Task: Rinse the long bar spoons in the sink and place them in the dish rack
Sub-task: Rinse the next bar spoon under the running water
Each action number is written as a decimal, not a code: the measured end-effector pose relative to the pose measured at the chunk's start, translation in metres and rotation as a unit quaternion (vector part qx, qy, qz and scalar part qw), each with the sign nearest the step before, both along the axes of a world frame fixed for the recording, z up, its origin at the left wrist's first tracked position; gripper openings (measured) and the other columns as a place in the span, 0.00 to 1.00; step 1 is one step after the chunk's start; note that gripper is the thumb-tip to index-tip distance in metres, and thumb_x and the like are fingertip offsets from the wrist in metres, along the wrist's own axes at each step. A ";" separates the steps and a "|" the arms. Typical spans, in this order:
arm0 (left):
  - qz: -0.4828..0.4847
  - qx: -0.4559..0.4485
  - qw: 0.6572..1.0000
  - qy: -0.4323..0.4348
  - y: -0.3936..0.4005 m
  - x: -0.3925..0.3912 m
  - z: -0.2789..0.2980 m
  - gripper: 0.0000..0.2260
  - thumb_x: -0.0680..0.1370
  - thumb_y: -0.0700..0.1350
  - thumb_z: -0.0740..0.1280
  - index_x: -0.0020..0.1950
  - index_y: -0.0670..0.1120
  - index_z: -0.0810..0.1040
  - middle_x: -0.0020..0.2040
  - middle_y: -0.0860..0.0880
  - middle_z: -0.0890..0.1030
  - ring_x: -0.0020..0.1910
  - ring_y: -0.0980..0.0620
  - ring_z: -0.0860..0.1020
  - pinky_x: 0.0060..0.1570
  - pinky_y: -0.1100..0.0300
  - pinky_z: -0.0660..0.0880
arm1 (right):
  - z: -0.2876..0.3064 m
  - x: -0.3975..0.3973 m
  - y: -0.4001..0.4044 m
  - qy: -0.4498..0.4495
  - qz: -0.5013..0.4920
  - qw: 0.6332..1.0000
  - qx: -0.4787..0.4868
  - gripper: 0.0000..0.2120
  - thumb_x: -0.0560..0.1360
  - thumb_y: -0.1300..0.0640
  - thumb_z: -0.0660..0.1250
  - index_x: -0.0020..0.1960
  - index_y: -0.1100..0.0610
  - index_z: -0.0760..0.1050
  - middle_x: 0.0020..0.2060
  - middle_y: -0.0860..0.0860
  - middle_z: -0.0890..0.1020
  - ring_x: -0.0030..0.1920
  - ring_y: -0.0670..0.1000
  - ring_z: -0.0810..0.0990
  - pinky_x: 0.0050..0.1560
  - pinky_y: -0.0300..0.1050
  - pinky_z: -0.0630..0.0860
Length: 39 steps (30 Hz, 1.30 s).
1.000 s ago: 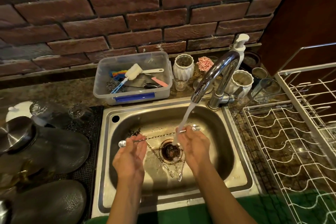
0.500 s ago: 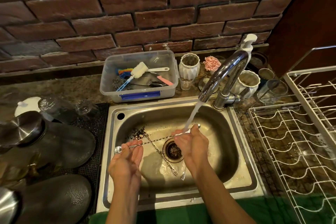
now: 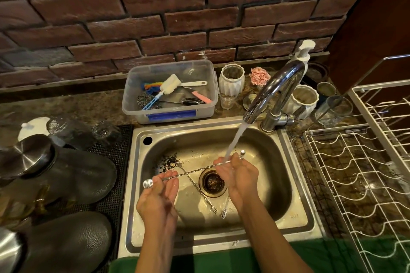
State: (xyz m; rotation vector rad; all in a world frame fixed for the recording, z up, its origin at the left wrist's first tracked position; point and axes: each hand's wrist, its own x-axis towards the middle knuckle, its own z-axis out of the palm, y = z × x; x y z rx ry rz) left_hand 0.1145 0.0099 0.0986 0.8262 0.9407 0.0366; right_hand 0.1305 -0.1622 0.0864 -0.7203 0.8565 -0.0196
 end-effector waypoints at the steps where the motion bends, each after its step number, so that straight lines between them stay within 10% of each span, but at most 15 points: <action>1: 0.000 0.001 1.000 -0.006 0.001 0.000 -0.001 0.07 0.82 0.39 0.62 0.51 0.37 0.78 0.51 0.37 0.84 0.47 0.45 0.86 0.44 0.55 0.84 | 0.000 -0.001 0.000 0.005 0.010 1.000 -0.007 0.08 0.82 0.62 0.63 0.48 0.67 0.76 0.42 0.66 0.83 0.41 0.59 0.85 0.48 0.54 0.84; 9: -0.031 0.014 0.999 -0.029 -0.013 0.010 -0.001 0.09 0.83 0.40 0.61 0.53 0.37 0.79 0.50 0.38 0.84 0.48 0.47 0.86 0.45 0.59 0.84 | 0.002 0.001 -0.011 0.028 -0.053 0.997 0.041 0.18 0.84 0.53 0.59 0.45 0.66 0.75 0.31 0.61 0.85 0.38 0.61 0.86 0.51 0.60 0.81; 17: -0.238 0.027 0.971 -0.015 -0.117 0.021 -0.021 0.07 0.81 0.40 0.65 0.50 0.37 0.81 0.48 0.40 0.86 0.51 0.45 0.85 0.55 0.52 0.81 | -0.044 -0.025 -0.051 0.083 -0.052 0.990 0.104 0.08 0.78 0.63 0.67 0.54 0.67 0.77 0.46 0.62 0.83 0.46 0.54 0.85 0.41 0.45 0.84; 20: -0.309 0.080 0.948 0.005 -0.119 0.027 -0.034 0.07 0.81 0.39 0.65 0.51 0.36 0.81 0.46 0.40 0.86 0.47 0.46 0.85 0.49 0.55 0.82 | -0.052 -0.042 -0.075 0.131 0.072 0.988 -0.040 0.07 0.76 0.64 0.69 0.53 0.67 0.77 0.39 0.58 0.81 0.36 0.51 0.81 0.35 0.41 0.81; 25: -0.446 0.217 0.868 0.016 -0.109 0.040 -0.056 0.08 0.82 0.39 0.63 0.46 0.40 0.80 0.41 0.40 0.83 0.39 0.44 0.83 0.43 0.51 0.82 | -0.057 -0.033 -0.076 0.076 0.278 0.844 -0.453 0.08 0.75 0.62 0.71 0.47 0.48 0.80 0.45 0.46 0.84 0.47 0.49 0.83 0.52 0.49 0.81; 32: -0.616 0.304 0.726 -0.028 -0.099 0.046 -0.083 0.07 0.78 0.36 0.65 0.50 0.43 0.82 0.38 0.50 0.79 0.34 0.54 0.79 0.40 0.52 0.80 | -0.067 0.000 -0.041 -0.001 0.339 0.817 -0.466 0.06 0.73 0.64 0.70 0.41 0.56 0.84 0.33 0.48 0.84 0.31 0.41 0.80 0.33 0.35 0.76; 39: -0.603 0.286 0.745 -0.006 -0.098 0.043 -0.110 0.09 0.80 0.34 0.63 0.59 0.36 0.76 0.43 0.48 0.77 0.42 0.46 0.78 0.49 0.49 0.80 | -0.102 0.002 -0.037 0.025 0.399 0.786 -0.472 0.08 0.73 0.62 0.68 0.39 0.58 0.85 0.32 0.52 0.85 0.30 0.45 0.82 0.36 0.41 0.81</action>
